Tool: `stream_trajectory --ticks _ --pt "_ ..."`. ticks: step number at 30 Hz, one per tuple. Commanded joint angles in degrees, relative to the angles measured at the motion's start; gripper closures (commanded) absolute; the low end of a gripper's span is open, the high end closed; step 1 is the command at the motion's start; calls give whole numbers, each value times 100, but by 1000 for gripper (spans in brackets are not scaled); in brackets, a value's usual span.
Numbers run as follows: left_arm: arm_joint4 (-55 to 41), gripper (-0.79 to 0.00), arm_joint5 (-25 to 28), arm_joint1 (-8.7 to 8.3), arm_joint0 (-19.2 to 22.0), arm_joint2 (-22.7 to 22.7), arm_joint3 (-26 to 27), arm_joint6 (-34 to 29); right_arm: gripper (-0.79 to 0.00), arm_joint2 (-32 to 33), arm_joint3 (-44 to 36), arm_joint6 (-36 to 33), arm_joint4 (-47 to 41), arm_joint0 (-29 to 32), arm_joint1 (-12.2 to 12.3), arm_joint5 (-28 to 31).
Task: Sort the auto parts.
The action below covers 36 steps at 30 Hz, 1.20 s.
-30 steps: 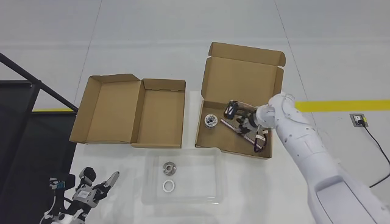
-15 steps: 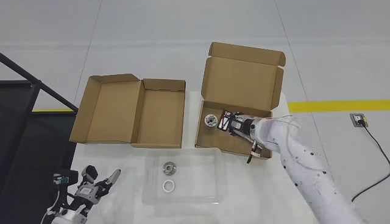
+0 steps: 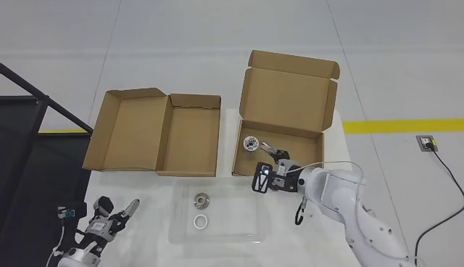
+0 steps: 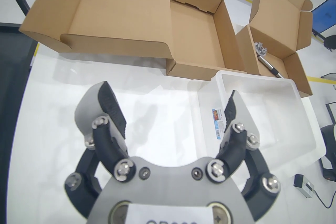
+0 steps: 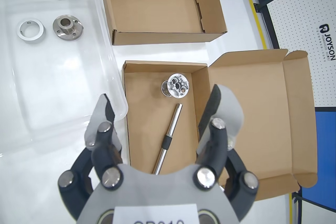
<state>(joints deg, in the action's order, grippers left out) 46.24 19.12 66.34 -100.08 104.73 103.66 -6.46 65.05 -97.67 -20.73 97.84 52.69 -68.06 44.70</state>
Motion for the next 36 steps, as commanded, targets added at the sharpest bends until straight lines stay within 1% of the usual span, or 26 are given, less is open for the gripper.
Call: stream_trajectory --ticks 1,4,5,6,8,10,12,15,16,21,24,25,26,36 --pt "0 -785 0 0 0 0 0 0 -785 0 -1 -2 0 0 0 0" --pt "-23 -785 29 1 -6 -25 6 -32 -785 -12 17 7 9 9 -1 -14" --pt "-197 -785 279 -7 -38 -126 53 -324 -785 -134 85 40 55 16 -9 53" --pt "-395 -785 361 -19 -17 -79 81 -540 -785 -339 135 -8 182 -84 -23 303" --pt "-500 -785 110 -17 46 -69 117 -691 -785 -666 234 -3 275 -364 -84 409" --pt "-742 -785 83 -15 80 -146 96 -931 -785 -951 319 108 243 -614 -152 496" --pt "-1051 -785 170 -26 80 -99 38 -1165 -785 -1247 478 134 160 -860 -232 606" --pt "-1792 -785 319 -52 70 47 -93 -1694 -785 -1715 866 87 -209 -1306 -400 870" --pt "-2150 -785 363 -69 79 131 -157 -1980 -785 -1916 1109 17 -435 -1524 -491 962" --pt "-3092 -785 633 -150 159 416 -365 -2932 -785 -2524 1850 -54 -1254 -2191 -839 1034" --pt "-3301 -785 814 -175 189 480 -408 -3052 -785 -2845 2462 -153 -1699 -2570 -1055 1122" --pt "-3347 -785 913 -181 189 498 -417 -3042 -785 -2984 2714 -320 -1844 -2695 -1135 1213" --pt "-3311 -785 1016 -185 178 520 -423 -2989 -785 -3035 2802 -393 -1900 -2740 -1164 1264" --pt "-3311 -785 1016 -185 178 520 -423 -2989 -785 -3044 2825 -392 -1885 -2708 -1164 1224"
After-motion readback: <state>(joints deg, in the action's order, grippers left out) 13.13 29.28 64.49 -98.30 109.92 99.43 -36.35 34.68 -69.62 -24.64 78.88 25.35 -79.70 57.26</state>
